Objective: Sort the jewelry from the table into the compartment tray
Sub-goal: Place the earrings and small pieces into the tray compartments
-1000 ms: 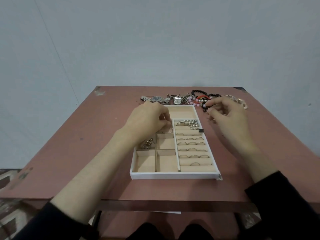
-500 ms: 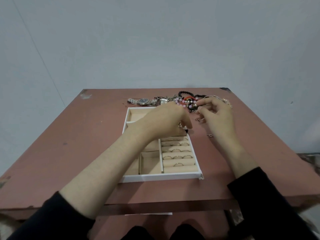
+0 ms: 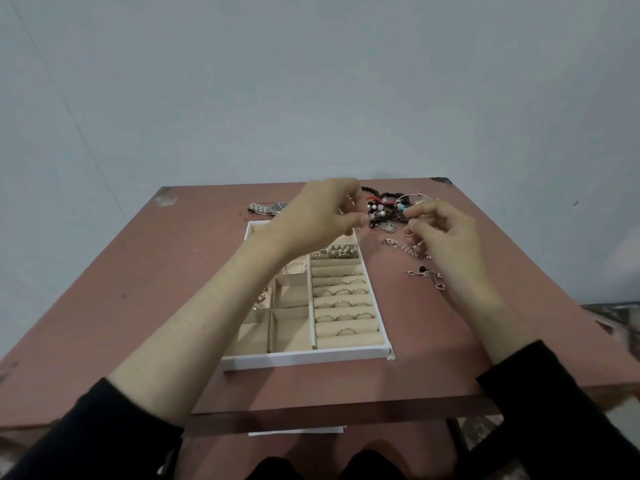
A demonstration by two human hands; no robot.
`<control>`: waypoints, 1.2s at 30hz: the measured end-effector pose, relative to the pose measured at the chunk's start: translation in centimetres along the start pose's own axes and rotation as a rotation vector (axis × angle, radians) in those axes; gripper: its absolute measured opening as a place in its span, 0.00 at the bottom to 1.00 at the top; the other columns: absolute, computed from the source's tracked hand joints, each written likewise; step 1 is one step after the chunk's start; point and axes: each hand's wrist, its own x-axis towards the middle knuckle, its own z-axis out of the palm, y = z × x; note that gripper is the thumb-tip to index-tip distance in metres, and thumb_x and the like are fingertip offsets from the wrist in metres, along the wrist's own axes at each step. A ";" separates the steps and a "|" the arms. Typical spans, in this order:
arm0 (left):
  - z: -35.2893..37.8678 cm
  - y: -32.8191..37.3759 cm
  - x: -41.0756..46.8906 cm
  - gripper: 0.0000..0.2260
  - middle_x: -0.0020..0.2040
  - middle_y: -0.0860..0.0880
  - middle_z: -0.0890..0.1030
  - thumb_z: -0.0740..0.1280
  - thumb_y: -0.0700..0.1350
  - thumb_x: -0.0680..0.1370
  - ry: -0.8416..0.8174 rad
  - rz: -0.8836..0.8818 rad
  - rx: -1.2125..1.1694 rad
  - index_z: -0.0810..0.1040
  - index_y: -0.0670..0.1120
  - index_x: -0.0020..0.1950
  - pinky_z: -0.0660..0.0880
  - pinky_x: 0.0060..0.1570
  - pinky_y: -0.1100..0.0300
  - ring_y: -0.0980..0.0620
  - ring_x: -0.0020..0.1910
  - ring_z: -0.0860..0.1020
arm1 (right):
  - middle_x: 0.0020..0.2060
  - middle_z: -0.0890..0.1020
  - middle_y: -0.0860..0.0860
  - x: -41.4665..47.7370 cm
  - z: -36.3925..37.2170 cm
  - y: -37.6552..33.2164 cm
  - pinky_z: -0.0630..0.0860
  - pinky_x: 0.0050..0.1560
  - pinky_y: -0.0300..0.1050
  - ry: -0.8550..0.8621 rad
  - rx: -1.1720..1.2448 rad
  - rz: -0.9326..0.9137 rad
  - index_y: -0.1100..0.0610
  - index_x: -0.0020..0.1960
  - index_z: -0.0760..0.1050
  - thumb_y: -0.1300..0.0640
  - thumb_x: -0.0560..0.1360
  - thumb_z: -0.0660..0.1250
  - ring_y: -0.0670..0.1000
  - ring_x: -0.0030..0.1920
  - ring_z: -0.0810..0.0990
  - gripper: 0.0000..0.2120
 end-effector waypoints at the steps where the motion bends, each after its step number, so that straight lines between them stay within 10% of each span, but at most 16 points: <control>1: -0.1 0.3 0.1 0.03 0.36 0.51 0.81 0.67 0.41 0.76 0.030 -0.011 -0.075 0.74 0.45 0.44 0.75 0.33 0.69 0.56 0.34 0.80 | 0.36 0.80 0.53 0.1 -0.4 0.2 0.72 0.36 0.42 -0.007 -0.016 -0.001 0.50 0.42 0.78 0.66 0.72 0.64 0.44 0.31 0.77 0.12; 8: 0.3 3.9 1.0 0.02 0.40 0.42 0.83 0.65 0.39 0.77 0.143 0.026 -0.395 0.73 0.43 0.45 0.80 0.40 0.53 0.44 0.39 0.83 | 0.34 0.79 0.45 0.1 -3.8 0.5 0.69 0.40 0.38 -0.124 -0.217 -0.034 0.52 0.43 0.81 0.63 0.72 0.67 0.43 0.35 0.74 0.07; 26: 3.9 6.9 1.8 0.03 0.40 0.42 0.83 0.64 0.39 0.77 0.101 0.037 -0.542 0.72 0.44 0.44 0.77 0.35 0.63 0.52 0.35 0.81 | 0.35 0.80 0.48 0.4 -5.9 0.0 0.68 0.37 0.32 -0.451 -0.662 -0.065 0.48 0.47 0.82 0.54 0.69 0.72 0.44 0.37 0.75 0.06; 36: 4.1 6.1 1.2 0.02 0.41 0.42 0.83 0.64 0.40 0.77 0.104 0.020 -0.483 0.72 0.44 0.45 0.77 0.35 0.58 0.53 0.33 0.80 | 0.32 0.80 0.47 1.1 -5.4 -0.2 0.69 0.37 0.38 -0.478 -0.692 0.004 0.49 0.33 0.78 0.54 0.68 0.72 0.46 0.35 0.75 0.06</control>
